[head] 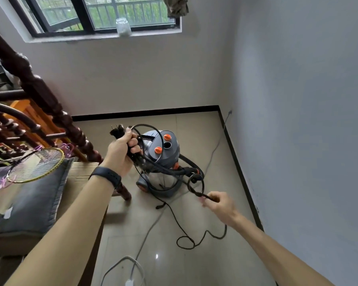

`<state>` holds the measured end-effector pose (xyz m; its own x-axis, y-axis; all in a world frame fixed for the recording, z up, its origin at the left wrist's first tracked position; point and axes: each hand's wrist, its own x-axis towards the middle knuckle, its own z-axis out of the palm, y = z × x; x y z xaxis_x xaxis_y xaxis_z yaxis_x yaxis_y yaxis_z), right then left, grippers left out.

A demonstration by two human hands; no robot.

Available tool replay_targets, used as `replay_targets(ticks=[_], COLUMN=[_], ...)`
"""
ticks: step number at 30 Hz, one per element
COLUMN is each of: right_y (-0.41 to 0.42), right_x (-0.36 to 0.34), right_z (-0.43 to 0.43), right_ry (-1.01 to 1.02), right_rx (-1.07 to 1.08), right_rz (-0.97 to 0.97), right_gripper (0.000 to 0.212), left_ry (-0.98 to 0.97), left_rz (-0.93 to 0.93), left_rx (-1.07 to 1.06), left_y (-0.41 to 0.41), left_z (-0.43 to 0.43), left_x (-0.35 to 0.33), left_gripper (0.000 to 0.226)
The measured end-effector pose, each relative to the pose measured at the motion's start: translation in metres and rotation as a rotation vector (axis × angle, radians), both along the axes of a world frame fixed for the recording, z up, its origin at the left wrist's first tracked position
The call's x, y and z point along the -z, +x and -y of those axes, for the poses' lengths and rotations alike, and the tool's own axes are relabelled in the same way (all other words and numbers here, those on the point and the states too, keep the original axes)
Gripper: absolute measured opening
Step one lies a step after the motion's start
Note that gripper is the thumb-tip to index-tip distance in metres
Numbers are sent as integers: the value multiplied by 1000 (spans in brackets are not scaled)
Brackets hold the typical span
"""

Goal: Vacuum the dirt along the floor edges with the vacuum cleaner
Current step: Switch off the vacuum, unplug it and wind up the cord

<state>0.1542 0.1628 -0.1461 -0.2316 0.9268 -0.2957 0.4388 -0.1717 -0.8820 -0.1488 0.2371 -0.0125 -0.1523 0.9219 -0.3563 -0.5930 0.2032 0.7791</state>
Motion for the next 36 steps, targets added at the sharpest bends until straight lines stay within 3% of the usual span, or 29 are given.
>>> replay_targets(ticks=[3,4,6,10,13,16,21,24,26,29,33,36], right_y=[18,25,41,75,68,24,-56,-74,-68,-45,-6,32], right_x=[-9,-11,-6,18,17,-11,-79,-79,-67,-43,0,37], right_z=[-12,-18,-22,-18,-24,-50,-63,-35,-22,-12,0,17], right_ry=[-236,-267,-238,-173,-111,-63,171,496,590,401,106,-36], right_rx=[-47,-60,-31,225,443,571,151,-113,-144,-179,-160,-39], right_rz=[-356,-376,-234,170,256,185,109,202,202,156,199,250], right_gripper=[44,46,52,66,63,45,26,22,18,14,40,45], left_ry=[-18,-34,-60,-84,-103,-144,-222,-225,-234,-206,-125,-42], left_rz=[18,17,27,54,-158,-331,-206,92,155,89,183,262], left_rx=[-6,-33,-117,-318,-197,21,354,281,200,104,-43,-150], left_y=[-12,-15,-19,-35,-36,-4,66,92,96,90,51,3], left_z=[2,4,10,14,21,30,50,53,51,44,18,1], left_x=[8,11,13,9,18,38,53,51,51,49,32,11], left_gripper=[35,35,37,39,38,27,31,31,28,29,33,36])
